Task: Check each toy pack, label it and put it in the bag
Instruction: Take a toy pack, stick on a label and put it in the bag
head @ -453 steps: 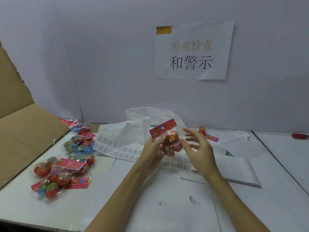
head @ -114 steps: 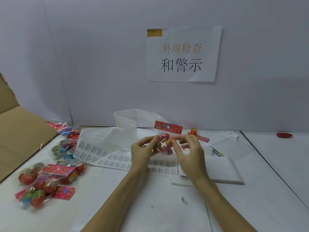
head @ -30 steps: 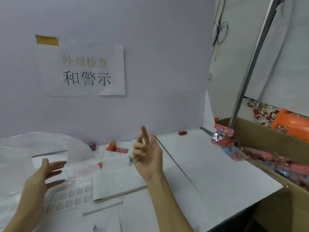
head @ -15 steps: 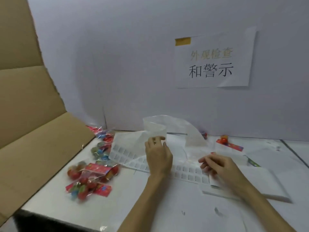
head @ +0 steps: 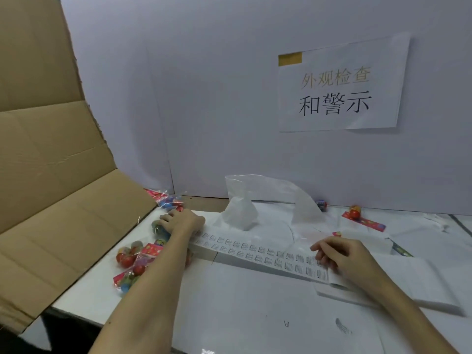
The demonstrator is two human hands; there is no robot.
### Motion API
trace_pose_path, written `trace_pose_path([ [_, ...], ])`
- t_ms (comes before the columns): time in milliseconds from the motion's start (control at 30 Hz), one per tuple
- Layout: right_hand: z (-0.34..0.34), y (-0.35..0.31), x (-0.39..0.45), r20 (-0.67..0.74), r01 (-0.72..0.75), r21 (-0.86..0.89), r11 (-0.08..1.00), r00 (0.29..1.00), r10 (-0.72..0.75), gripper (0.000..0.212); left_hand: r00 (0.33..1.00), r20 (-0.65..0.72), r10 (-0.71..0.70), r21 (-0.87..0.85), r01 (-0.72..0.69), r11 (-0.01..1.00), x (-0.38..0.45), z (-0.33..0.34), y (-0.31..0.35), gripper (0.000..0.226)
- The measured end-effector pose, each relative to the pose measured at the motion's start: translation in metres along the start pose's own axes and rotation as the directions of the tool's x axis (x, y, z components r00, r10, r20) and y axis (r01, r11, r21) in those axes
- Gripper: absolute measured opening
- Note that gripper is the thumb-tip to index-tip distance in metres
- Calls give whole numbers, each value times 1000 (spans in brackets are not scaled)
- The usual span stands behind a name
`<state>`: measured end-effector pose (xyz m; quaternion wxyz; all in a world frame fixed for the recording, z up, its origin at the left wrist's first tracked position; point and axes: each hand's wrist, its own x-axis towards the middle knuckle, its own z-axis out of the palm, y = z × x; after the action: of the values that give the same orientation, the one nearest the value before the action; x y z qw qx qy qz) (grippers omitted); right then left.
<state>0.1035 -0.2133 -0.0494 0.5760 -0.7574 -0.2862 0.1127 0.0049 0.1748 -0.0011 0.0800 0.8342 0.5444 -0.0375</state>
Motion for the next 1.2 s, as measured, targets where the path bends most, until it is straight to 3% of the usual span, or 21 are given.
trace_pose_path([
  [133,0,-4,-1,-10,-11,-13,1000,1000,11,31,989,-119,90,93,-79,993,-4,7,2,44],
  [267,0,-5,-3,-15,-25,-17,1000,1000,24,31,924,-335,185,-11,-200,980,-8,2,9,35],
  [367,-1,-5,-2,-20,-29,-19,999,999,29,31,796,-571,204,-218,-386,896,-14,-4,17,37],
  [467,0,-4,-1,-20,-26,-32,999,999,25,31,692,-703,167,-358,-547,757,-23,-18,29,44],
  [533,0,-2,0,-20,-25,-41,999,999,24,30,623,-745,238,-292,-625,724,-32,-28,38,44],
  [700,1,-4,0,-1,-8,-20,1000,1000,8,29,328,-777,538,183,-699,691,-66,-42,66,31],
  [767,3,-5,-4,38,33,-71,997,999,-31,29,203,-759,619,358,-664,656,-86,-43,78,54],
  [800,5,-5,-5,60,64,-127,990,997,-56,30,175,-745,644,394,-664,636,-96,-43,84,66],
  [900,11,-5,-6,166,155,-411,898,982,-93,31,93,-763,640,375,-742,555,-126,-38,100,77],
  [1000,21,-6,-5,253,198,-658,726,967,-34,35,-24,-847,531,214,-930,299,-153,-21,110,77],
  [1033,23,-6,-5,246,192,-680,708,969,-27,35,-21,-871,491,129,-974,188,-161,-12,112,76],
  [1100,21,-7,-5,192,139,-606,783,981,-26,32,72,-887,456,-73,-997,15,-176,7,115,76],
  [1200,13,-7,-2,2,-27,-152,988,1000,28,28,359,-786,503,-497,-851,-169,-190,41,117,75],
])
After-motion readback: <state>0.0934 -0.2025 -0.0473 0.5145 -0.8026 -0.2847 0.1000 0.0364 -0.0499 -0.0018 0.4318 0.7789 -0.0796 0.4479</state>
